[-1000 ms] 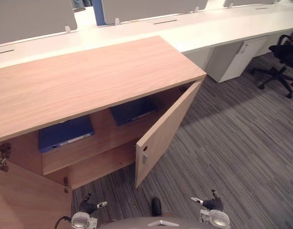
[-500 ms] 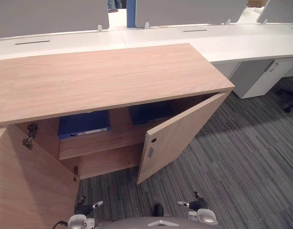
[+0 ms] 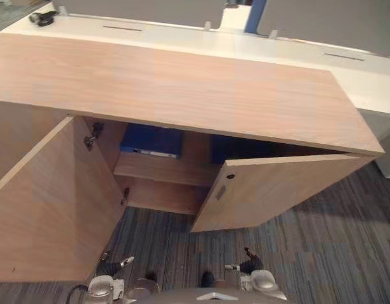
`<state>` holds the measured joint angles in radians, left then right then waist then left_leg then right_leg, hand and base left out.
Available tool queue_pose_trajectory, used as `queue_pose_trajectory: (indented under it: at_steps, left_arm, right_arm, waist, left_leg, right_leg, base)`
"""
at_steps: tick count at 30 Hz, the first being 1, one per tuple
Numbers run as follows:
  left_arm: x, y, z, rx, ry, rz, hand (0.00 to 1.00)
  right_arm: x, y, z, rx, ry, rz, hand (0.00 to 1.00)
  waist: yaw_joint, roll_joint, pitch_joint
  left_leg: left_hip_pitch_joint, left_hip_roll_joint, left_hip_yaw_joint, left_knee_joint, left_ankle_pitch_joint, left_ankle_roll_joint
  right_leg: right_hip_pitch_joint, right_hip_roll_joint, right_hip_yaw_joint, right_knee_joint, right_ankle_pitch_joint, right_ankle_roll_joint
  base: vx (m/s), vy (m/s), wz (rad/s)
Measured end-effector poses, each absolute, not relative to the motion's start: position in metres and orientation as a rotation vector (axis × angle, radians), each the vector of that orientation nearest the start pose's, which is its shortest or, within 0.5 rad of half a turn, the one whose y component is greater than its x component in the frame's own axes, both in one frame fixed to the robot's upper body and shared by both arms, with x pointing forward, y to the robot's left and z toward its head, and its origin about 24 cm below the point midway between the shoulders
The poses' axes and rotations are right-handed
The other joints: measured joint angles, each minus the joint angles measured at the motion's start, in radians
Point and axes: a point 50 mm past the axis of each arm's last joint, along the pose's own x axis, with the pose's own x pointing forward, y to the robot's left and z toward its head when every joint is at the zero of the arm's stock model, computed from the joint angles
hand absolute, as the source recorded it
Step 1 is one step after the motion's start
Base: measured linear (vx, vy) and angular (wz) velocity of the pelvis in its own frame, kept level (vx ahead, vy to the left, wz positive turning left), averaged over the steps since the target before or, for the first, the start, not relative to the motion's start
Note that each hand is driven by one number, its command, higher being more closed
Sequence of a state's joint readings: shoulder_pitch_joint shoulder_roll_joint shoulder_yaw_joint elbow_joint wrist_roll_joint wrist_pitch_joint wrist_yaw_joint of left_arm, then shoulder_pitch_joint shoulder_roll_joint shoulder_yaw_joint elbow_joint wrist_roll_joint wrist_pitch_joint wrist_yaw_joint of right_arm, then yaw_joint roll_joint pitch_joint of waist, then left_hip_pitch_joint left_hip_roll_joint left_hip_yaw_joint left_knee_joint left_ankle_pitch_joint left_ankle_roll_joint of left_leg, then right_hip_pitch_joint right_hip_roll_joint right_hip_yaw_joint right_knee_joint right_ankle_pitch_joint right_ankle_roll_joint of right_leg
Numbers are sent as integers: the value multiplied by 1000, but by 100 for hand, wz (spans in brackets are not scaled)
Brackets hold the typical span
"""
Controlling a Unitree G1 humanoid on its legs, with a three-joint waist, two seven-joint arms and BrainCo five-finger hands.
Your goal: Walk over to the cabinet, pick up the folder, carry it to the office cabinet, place the folder inside the office cabinet, then close the office cabinet door
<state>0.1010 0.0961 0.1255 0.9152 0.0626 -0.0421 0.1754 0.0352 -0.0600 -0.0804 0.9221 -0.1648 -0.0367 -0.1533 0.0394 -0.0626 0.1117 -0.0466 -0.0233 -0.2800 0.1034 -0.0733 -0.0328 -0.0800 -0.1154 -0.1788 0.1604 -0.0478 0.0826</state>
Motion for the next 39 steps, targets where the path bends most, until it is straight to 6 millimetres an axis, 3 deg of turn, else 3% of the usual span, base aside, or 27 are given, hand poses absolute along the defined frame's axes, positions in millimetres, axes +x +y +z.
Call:
queue_pose_trajectory:
  at_steps: [3,4,6,8,9,10,11,12,15,19,28,33,39]
  left_arm:
    - [123,204,-144,139,946,296,0]
    - [126,198,-144,120,940,291,0]
    - [126,196,-145,110,940,291,0]
    - [130,197,-143,110,927,293,0]
    - [132,195,-143,105,923,290,0]
    - [128,193,-144,97,934,289,0]
    - [124,193,-145,99,943,289,0]
    - [124,194,-145,108,941,283,0]
    - [122,195,-145,125,945,270,0]
    - [112,200,-148,147,975,270,0]
    - [118,204,-141,165,925,276,0]
    - [138,228,-110,111,715,439,0]
    - [113,257,-106,65,715,632,0]
  right_arm:
    - [143,-191,-140,-237,905,-172,0]
    - [142,-191,-140,-234,908,-176,0]
    - [144,-187,-140,-211,901,-187,0]
    - [141,-184,-141,-195,907,-190,0]
    - [138,-188,-141,-191,912,-213,0]
    - [139,-195,-140,-202,907,-227,0]
    - [137,-196,-140,-189,909,-240,0]
    - [134,-195,-142,-183,921,-242,0]
    - [131,-195,-144,-166,939,-258,0]
    - [129,-193,-146,-161,957,-251,0]
    - [132,-191,-148,-164,982,-240,0]
    - [129,-198,-149,-180,996,-251,0]
    - [131,-203,-147,-192,986,-260,0]
  waist:
    - [1,21,17]
    - [-6,24,19]
    - [-8,29,21]
    - [-13,-2,21]
    - [-18,11,22]
    - [-26,37,16]
    - [-45,46,9]
    - [-52,32,-1]
    - [-48,40,-8]
    - [-49,41,-7]
    - [-46,38,-5]
    - [-38,44,-3]
    - [-21,53,-10]
  left_leg:
    - [-12,10,-50,-37,42,-18]
    - [-24,17,-19,-47,57,-27]
    - [-40,75,160,-63,12,7]
    - [-59,85,258,10,-24,10]
    - [-94,90,321,162,-35,11]
    - [-93,101,366,179,-31,18]
    - [-71,100,373,119,-32,17]
    - [-24,81,364,3,30,13]
    - [45,75,333,-169,122,3]
    - [85,73,308,-181,127,0]
    - [115,62,244,-189,149,-1]
    - [79,56,182,-190,156,-3]
    - [62,38,169,-190,156,-2]
  right_leg:
    - [4,1,-63,2,-5,-13]
    - [10,-6,-96,8,-13,-22]
    - [9,-3,-141,10,-36,-48]
    - [8,-32,-167,-3,-33,-54]
    - [9,-40,-192,11,-41,-54]
    - [10,-20,-202,36,-64,-40]
    - [10,-18,-208,48,-82,-28]
    - [14,-21,-201,27,-81,-31]
    - [54,-6,-233,-44,-42,-30]
    - [118,3,-244,-67,-22,-24]
    - [186,-3,-270,-77,-14,-26]
    - [186,8,-270,-83,-52,-8]
    - [187,13,-231,-105,-59,-6]
  base:
    - [-17,-78,73]
    - [-31,-49,67]
    - [-71,-72,59]
    - [-60,-3,42]
    - [-32,31,50]
    - [-13,-14,63]
    - [41,-22,68]
    - [48,-32,60]
    - [54,-4,37]
    - [54,9,22]
    - [-90,6,19]
    - [-126,-21,48]
    - [4,9,19]
